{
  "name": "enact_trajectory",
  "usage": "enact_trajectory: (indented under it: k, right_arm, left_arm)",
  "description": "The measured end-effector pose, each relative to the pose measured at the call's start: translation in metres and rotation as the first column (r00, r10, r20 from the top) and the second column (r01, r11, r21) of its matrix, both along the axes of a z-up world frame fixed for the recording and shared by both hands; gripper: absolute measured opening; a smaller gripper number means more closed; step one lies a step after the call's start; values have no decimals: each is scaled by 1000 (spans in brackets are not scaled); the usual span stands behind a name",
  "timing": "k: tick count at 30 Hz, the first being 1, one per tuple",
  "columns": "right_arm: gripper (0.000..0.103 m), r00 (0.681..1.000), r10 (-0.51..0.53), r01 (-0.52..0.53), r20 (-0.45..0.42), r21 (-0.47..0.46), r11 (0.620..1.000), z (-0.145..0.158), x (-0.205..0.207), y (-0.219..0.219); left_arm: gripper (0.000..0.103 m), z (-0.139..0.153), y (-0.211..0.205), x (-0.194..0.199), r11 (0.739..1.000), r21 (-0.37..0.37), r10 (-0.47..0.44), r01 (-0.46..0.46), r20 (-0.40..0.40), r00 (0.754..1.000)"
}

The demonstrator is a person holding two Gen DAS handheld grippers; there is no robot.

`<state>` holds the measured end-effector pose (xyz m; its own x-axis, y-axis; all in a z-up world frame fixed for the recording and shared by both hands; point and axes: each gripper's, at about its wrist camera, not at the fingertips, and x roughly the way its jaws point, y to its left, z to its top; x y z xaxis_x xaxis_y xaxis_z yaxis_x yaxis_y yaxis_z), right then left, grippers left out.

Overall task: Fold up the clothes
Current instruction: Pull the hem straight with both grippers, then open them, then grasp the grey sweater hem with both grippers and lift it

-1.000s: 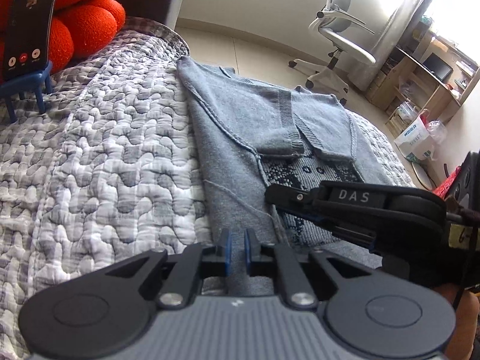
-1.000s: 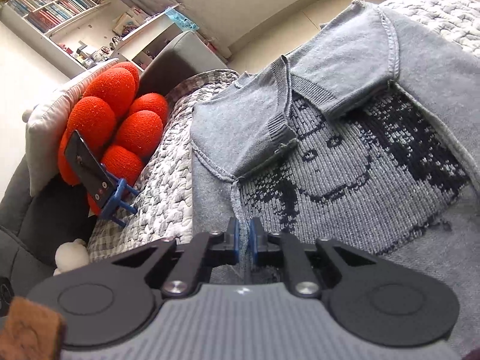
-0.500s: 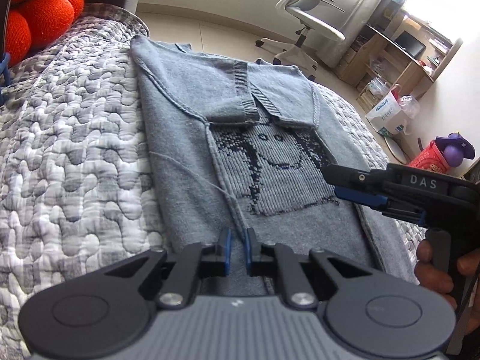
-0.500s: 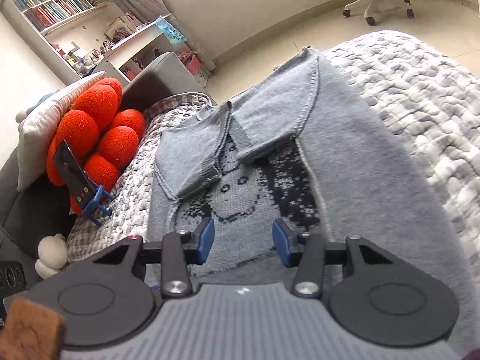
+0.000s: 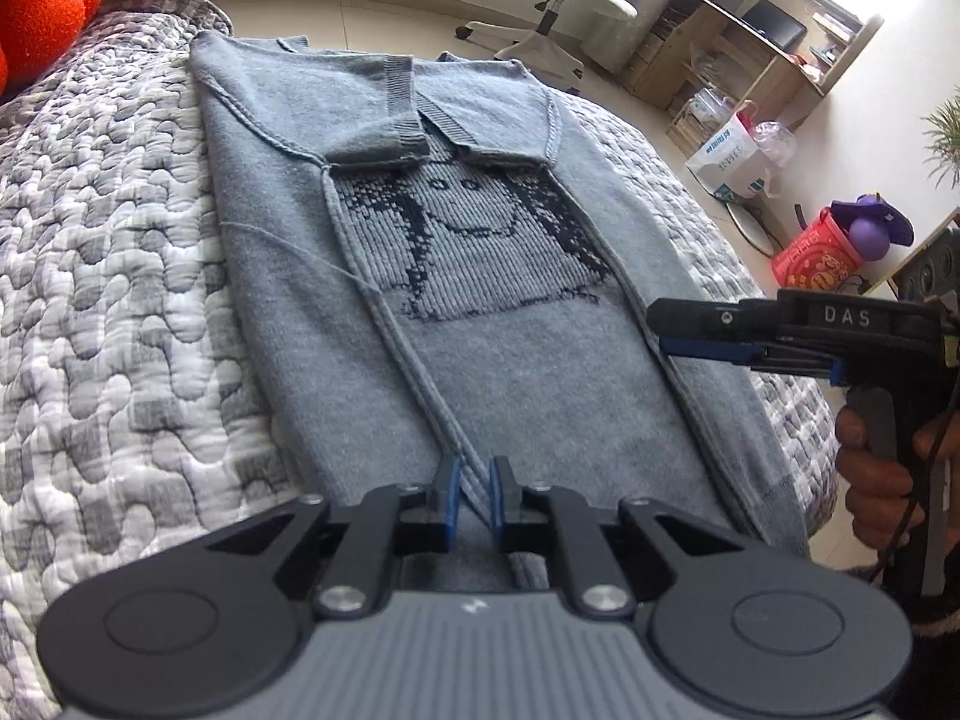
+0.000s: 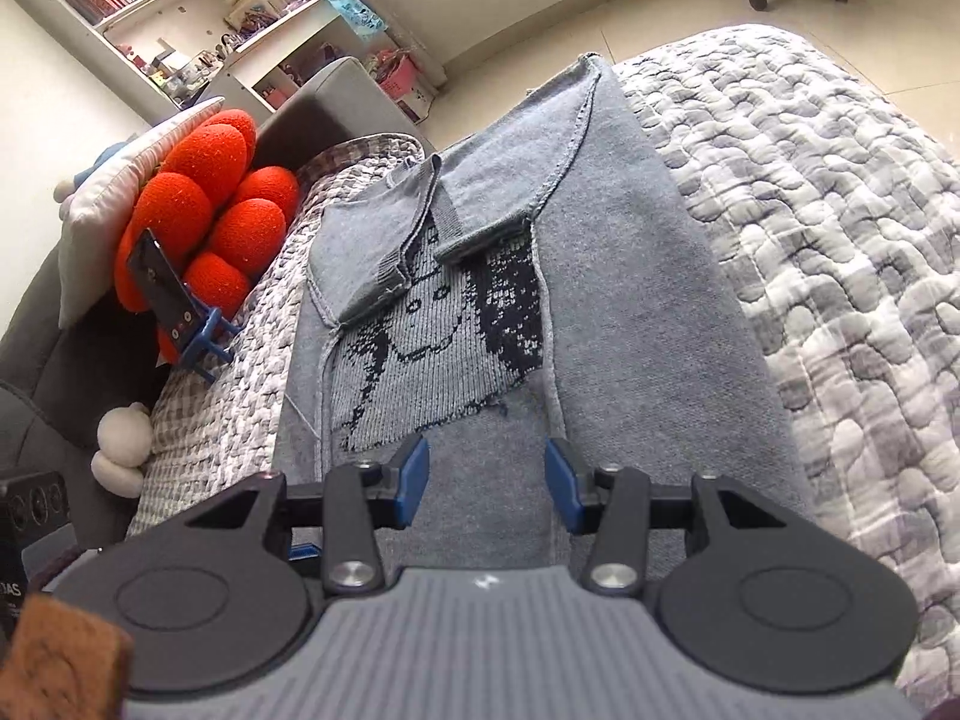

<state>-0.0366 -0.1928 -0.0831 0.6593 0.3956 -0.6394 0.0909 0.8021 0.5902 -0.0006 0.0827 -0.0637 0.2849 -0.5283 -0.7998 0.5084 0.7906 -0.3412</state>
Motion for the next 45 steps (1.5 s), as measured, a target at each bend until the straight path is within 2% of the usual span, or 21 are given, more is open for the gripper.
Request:
enact_trajectory:
  k: [3, 7, 9, 13, 19, 26, 28, 32, 39, 43, 45]
  right_arm:
    - [48, 999, 28, -26, -24, 70, 997, -3, -8, -14]
    - [48, 997, 28, -19, -68, 135, 991, -5, -19, -28]
    - [48, 995, 25, -13, -96, 121, 993, -3, -23, -29]
    - [48, 990, 54, -42, -127, 98, 994, 7, -33, -24]
    - [48, 986, 73, -60, -150, 86, 994, 20, -54, -23]
    - [48, 980, 62, -53, -190, 54, 997, 17, -84, -22]
    - [48, 978, 59, -49, -201, 53, 997, 15, -93, -23]
    - [48, 974, 42, -31, -225, 52, 998, 12, -108, -26]
    - [49, 971, 19, -13, -238, 26, 1000, 20, -133, -44]
    - [50, 969, -1, 8, -246, 31, 999, 22, -143, -62]
    - [51, 968, -15, 23, -252, 31, 999, 22, -148, -70]
  left_arm:
    - [9, -1, 5, -5, 1000, -14, -22, 22, -17, 1000]
    - [15, -3, 11, -7, 999, -43, 21, -25, -101, 995]
    - [20, 1, 6, -11, 999, -26, 15, -19, -124, 992]
    - [27, 12, -9, -33, 997, 65, -32, 39, -107, 994]
    - [30, 9, -9, -61, 994, 95, -41, 52, -116, 992]
    - [33, 11, -13, -88, 996, 59, -66, 74, -126, 990]
    - [33, 10, -13, -95, 995, 39, -81, 89, -155, 985]
    - [33, 7, -9, -109, 994, 50, -89, 99, -174, 981]
    - [36, 22, 23, -117, 998, 12, -52, 55, -170, 984]
    - [45, 25, 46, -112, 1000, -1, -2, 2, -191, 982]
    - [46, 22, 56, -108, 1000, 2, 23, -23, -207, 978]
